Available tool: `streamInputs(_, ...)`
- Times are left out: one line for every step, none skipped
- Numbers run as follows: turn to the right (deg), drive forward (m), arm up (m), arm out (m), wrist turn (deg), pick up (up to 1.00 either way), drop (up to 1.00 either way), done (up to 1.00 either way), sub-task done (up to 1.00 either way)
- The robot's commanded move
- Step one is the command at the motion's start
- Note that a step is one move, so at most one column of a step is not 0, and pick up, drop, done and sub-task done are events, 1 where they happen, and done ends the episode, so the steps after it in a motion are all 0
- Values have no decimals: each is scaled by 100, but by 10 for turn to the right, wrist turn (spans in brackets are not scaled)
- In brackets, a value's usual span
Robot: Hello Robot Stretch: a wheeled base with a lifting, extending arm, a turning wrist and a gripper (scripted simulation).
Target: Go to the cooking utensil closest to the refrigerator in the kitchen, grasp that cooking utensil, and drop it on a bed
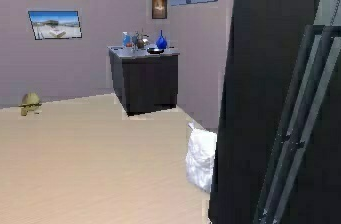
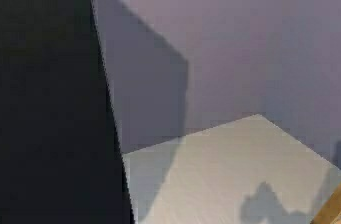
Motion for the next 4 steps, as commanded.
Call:
streamInputs(-270, 0, 0, 0, 0, 0, 0, 0, 0)
streamInputs(0, 100, 0, 0, 0, 0, 0, 0, 0)
streamInputs(0, 100, 0, 0, 0, 0, 0, 0, 0)
streamInputs(0, 100, 0, 0, 0, 0, 0, 0, 0)
